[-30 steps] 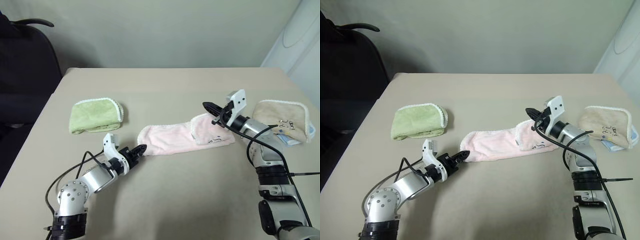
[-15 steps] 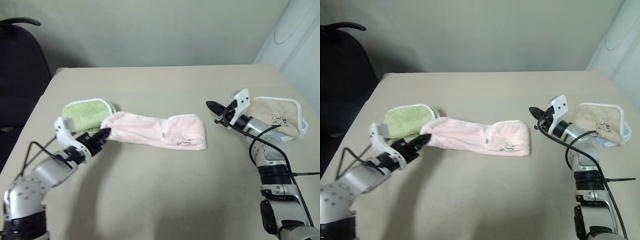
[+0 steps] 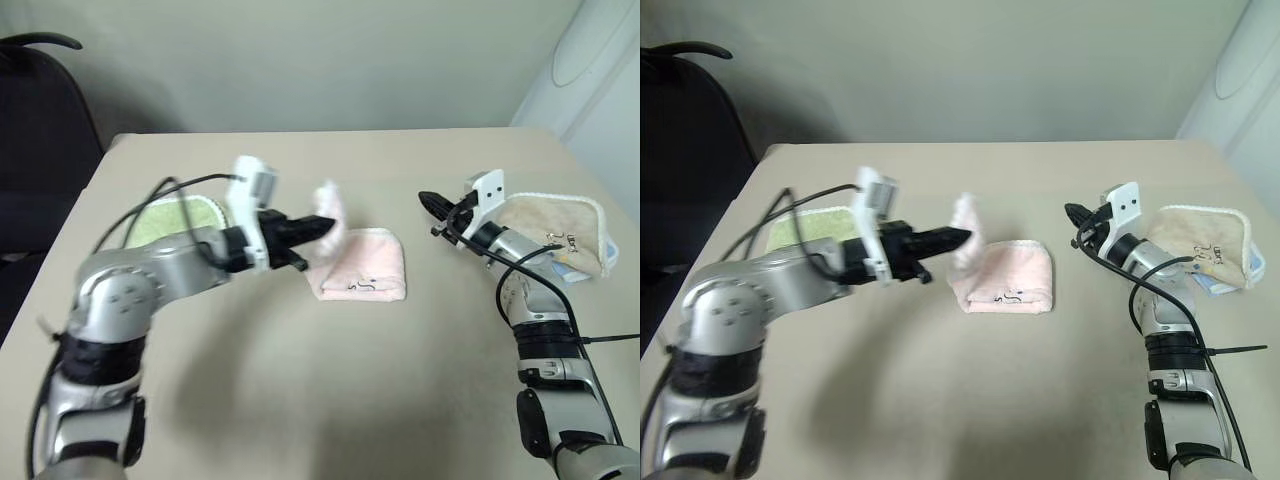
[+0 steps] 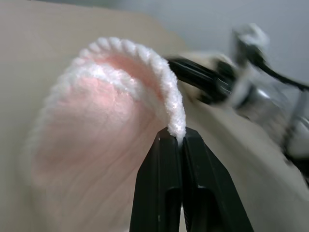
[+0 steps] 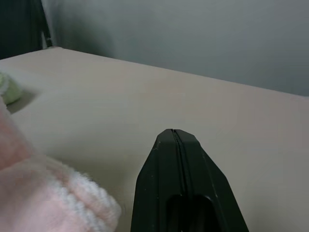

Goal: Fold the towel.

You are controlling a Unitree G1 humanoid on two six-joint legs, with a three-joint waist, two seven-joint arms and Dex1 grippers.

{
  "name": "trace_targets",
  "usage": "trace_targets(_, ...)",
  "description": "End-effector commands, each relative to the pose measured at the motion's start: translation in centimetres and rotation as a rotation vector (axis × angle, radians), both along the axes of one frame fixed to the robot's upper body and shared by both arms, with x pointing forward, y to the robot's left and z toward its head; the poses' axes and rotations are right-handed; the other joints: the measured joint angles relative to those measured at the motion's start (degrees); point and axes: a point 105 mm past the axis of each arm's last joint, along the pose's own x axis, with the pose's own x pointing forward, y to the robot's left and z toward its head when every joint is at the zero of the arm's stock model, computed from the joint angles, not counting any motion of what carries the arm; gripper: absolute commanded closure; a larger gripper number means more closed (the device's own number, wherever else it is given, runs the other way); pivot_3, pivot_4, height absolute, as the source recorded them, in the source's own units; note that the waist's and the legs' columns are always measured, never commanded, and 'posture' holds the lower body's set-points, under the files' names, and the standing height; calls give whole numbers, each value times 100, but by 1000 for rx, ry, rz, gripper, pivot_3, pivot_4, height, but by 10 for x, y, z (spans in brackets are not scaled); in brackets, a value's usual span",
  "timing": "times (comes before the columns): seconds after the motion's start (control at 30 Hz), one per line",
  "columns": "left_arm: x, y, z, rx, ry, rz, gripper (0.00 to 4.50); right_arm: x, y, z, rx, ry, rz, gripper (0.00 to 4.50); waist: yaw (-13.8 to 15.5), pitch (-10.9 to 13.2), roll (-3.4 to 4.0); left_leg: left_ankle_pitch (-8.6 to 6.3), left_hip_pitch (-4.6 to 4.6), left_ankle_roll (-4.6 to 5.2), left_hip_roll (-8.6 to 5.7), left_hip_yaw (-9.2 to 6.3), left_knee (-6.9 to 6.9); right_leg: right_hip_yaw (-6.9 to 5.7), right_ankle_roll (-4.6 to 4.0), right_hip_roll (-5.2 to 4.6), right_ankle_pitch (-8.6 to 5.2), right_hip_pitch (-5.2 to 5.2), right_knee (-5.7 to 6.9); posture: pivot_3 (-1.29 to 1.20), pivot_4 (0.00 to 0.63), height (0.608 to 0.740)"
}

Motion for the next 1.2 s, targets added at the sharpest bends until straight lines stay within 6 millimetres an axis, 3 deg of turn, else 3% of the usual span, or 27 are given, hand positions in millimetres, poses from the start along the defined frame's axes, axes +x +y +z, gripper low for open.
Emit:
trace_targets(0.03,0,-25,-15,96,-1,-101,4492,-4,-12,18,20,-78,-56,4500,-19,1,-1,0,-2,0,0,2,-1,2,0,0,0,-4,0,0,150,740)
trace_targets(0.17,9,-44,-46,210,28,-133,4492,-11,-21,16,28,-81,-94,4500,-18,2,-2,0,-16,1,1,-5,4,-2,2,0,1,-12,0,0,150,740)
trace_targets(0.27,15,-48,-48,153,66,-126,3801,-16,-25,13,30,-77,-110,4500,-22,3,-4,0,-19,1,2,-2,6,0,4,0,2,-15,2,0,150,740)
trace_targets(0.43,10,-48,-29,-10,56,-146,2035,-22,-28,10,29,-63,-117,4500,-21,3,-4,0,-22,0,2,-2,9,-1,4,1,2,-16,4,0,150,740)
trace_targets(0.57,11,-34,-12,-100,-16,-90,598,-25,-24,10,16,-50,-82,4500,-21,3,-4,0,-22,0,2,-1,9,0,5,2,1,-17,4,0,150,740)
trace_targets(0.7,30,1,-1,-112,-133,96,598,-31,-12,13,12,-35,12,4500,-20,3,-4,1,-22,0,2,-1,13,-1,6,2,1,-15,4,0,150,740)
trace_targets(0.83,42,35,-17,23,-248,228,1551,-48,15,12,-10,17,193,4500,-41,2,-3,1,-22,0,3,0,11,2,6,7,1,-18,4,0,150,740)
trace_targets(0.97,35,29,-49,142,-286,167,2985,-65,48,-9,-19,114,346,4500,-8,0,-8,-1,-24,2,2,-7,25,-3,8,5,0,-7,-1,0,150,740)
trace_targets(1.03,35,23,-73,228,-285,138,3680,-61,56,-30,-58,177,331,4500,-1,0,-8,-3,-25,5,1,-9,32,-4,9,4,-1,-4,-2,0,150,740)
trace_targets(1.1,38,19,-101,317,-255,128,3680,-56,61,-59,-80,273,305,4500,0,-2,-10,-5,-25,10,0,-11,37,-4,11,2,0,-3,-1,0,150,740)
trace_targets(1.2,43,21,-124,395,-227,135,3680,-55,63,-83,-119,332,289,4500,1,-3,-12,-11,-29,19,2,-13,37,-5,11,0,1,-7,1,0,150,740)
